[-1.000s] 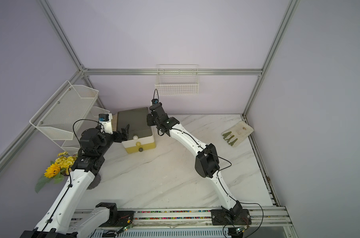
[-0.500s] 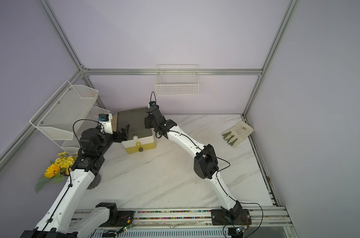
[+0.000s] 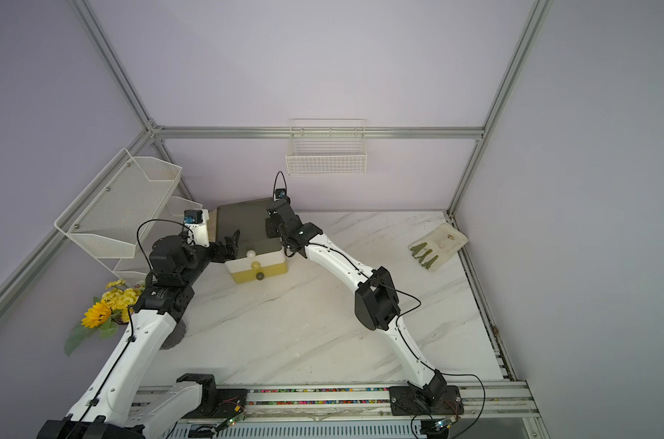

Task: Take the sponge out of the drawer
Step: Move the storage box to the center of the board.

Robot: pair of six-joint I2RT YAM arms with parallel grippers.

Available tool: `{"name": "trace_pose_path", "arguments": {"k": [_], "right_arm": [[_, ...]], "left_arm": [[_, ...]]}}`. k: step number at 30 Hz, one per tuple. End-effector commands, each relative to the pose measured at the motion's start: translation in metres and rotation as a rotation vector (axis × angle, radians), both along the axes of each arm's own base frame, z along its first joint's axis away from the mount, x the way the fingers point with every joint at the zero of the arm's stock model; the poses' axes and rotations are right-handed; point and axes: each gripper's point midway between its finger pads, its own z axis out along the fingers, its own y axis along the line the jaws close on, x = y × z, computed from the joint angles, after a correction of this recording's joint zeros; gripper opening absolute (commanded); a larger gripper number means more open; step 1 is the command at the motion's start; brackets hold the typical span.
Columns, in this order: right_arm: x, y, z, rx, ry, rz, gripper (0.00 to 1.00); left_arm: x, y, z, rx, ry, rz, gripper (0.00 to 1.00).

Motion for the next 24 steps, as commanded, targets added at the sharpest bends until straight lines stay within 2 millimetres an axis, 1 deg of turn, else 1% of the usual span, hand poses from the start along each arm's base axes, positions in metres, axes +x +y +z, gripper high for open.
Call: {"name": "trace_pose_path", "arguments": {"k": [1,2,4,8,10,18,24], "right_arm": [[-0.002,-0.001,-0.021,-0.068,0.025,0.010,0.04],[-0.002,-0.003,-0.020,-0.071,0.019,-0.003,0.00],[0.000,-0.009,-0.014,-0.076,0.001,-0.031,0.00],[0.001,-0.025,0.008,-0.075,-0.053,-0.100,0.00],[0.002,-0.036,0.019,-0.085,-0.083,-0.142,0.00],[-0.002,-0.082,0.052,-0.179,-0.161,-0.296,0.00],[-0.004,-0.114,0.075,-0.169,-0.178,-0.361,0.00]], "left_arm": [[0.002,0.001,0.009,0.006,-0.043,-0.006,1.00],[0.002,0.001,0.009,0.006,-0.042,-0.006,1.00],[0.002,0.001,0.009,0.006,-0.042,-0.007,1.00],[0.003,0.001,0.009,0.005,-0.044,-0.006,1.00],[0.003,0.001,0.009,0.003,-0.045,-0.006,1.00],[0.003,0.001,0.007,0.002,-0.042,-0.006,1.00],[0.004,0.002,0.006,0.002,-0.040,-0.004,1.00]]}}
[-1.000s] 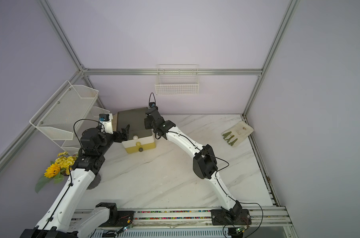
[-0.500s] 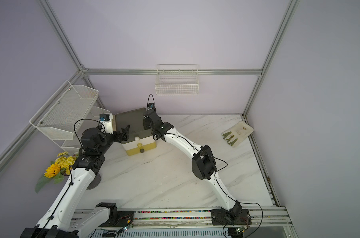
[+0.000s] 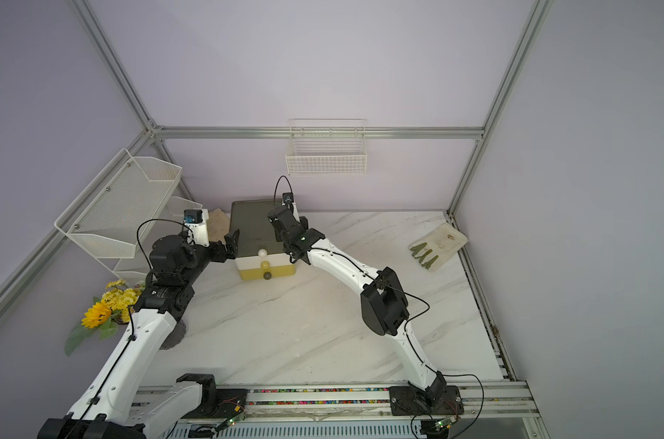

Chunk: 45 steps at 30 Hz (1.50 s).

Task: Take the sponge out of the drawer
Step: Move the storage box to the center of the board.

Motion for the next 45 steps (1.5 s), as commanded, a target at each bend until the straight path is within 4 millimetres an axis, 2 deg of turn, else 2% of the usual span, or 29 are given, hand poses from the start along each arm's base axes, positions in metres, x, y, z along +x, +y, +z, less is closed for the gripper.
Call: {"name": "trace_pose_path", "arguments": {"k": [1,7,14,18,22,28,35,41,45], "right_arm": [[0.002,-0.060,0.077,0.005,-0.125,-0.154,0.00],[0.001,-0.103,0.088,0.000,-0.139,-0.233,0.00],[-0.009,-0.155,0.113,-0.003,-0.205,-0.338,0.00],[-0.011,-0.190,0.110,0.024,-0.207,-0.385,0.00],[-0.015,-0.212,0.106,0.055,-0.225,-0.396,0.00],[-0.008,-0.219,0.091,0.112,-0.201,-0.334,0.00],[0.000,-0.215,0.078,0.180,-0.195,-0.253,0.00],[0.004,-0.209,0.074,0.243,-0.188,-0.171,0.00],[0.007,-0.197,0.069,0.286,-0.174,-0.117,0.00]], "left_arm": [[0.002,0.000,0.007,0.001,-0.041,-0.007,1.00],[0.002,0.000,0.006,0.000,-0.040,-0.009,1.00],[0.003,0.000,0.006,-0.004,-0.040,-0.010,1.00],[0.003,-0.001,0.006,-0.006,-0.039,-0.012,1.00],[0.003,-0.001,0.005,-0.008,-0.038,-0.014,1.00],[0.004,-0.001,0.003,-0.010,-0.033,-0.016,1.00],[0.004,-0.002,0.002,-0.011,-0.030,-0.018,1.00],[0.005,-0.002,0.002,-0.015,-0.031,-0.022,1.00],[0.005,-0.004,0.002,-0.018,-0.028,-0.029,1.00]]}}
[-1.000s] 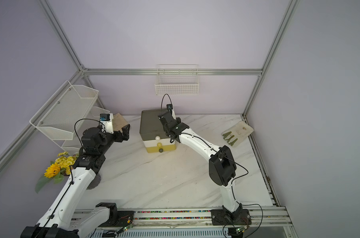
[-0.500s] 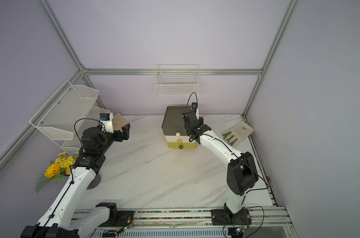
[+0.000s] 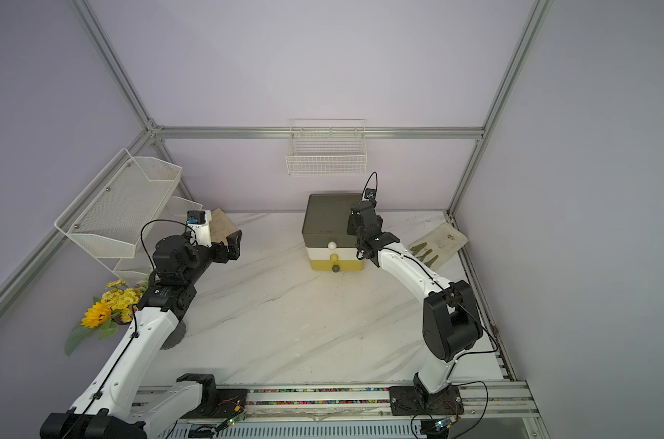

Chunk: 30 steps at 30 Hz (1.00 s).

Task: Take the sponge out of the drawer
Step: Move the storage box to the center of the board.

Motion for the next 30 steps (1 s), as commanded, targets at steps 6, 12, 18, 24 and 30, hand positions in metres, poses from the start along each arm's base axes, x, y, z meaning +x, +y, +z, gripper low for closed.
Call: {"name": "trace_pose_path", "arguments": {"k": [6,12,18,24,30], "right_arm": [[0.006,0.039,0.048,0.239,-0.163,0.144,0.00],[0.007,0.038,0.039,0.310,-0.146,0.154,0.00],[0.010,0.045,0.033,0.380,-0.128,0.159,0.00],[0.010,0.046,0.029,0.453,-0.126,0.145,0.00],[0.011,0.056,0.019,0.493,-0.097,0.172,0.00]], "left_arm": [[0.001,-0.014,0.012,-0.034,-0.049,-0.085,1.00],[0.001,-0.026,0.014,-0.058,-0.060,-0.156,1.00],[0.000,-0.030,0.015,-0.066,-0.064,-0.178,1.00],[0.001,-0.035,0.014,-0.080,-0.061,-0.205,1.00],[0.001,-0.038,0.013,-0.084,-0.059,-0.216,1.00]]}}
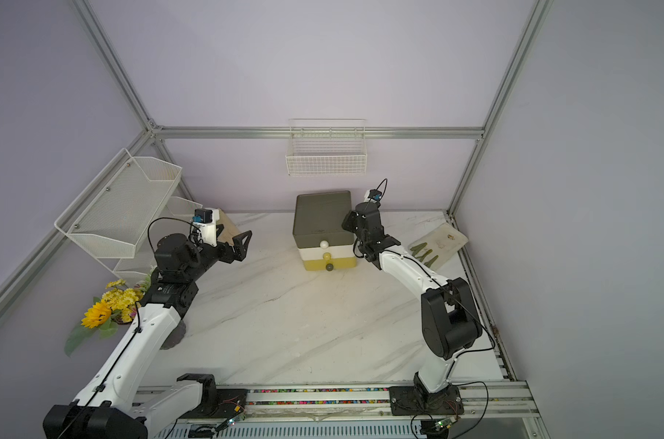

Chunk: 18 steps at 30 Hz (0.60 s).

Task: Take the sponge out of the drawer
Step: Move the storage box to the center of the board.

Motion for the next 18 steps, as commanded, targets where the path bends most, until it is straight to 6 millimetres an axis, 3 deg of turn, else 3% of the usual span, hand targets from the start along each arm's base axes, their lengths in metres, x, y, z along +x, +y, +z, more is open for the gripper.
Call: {"name": "trace_pose_path", "arguments": {"k": [1,12,18], "right_arm": [[0.001,0.025,0.015,0.110,-0.055,0.079,0.00],[-0.001,0.019,0.002,0.106,-0.020,0.049,0.00],[-0.002,0.008,-0.002,0.080,-0.007,0.012,0.05]], "left_arm": [[0.000,-0.004,0.009,-0.020,-0.038,-0.020,1.00],[0.001,-0.006,0.006,-0.021,-0.028,-0.030,1.00],[0.002,-0.007,0.004,-0.020,-0.022,-0.032,1.00]]}}
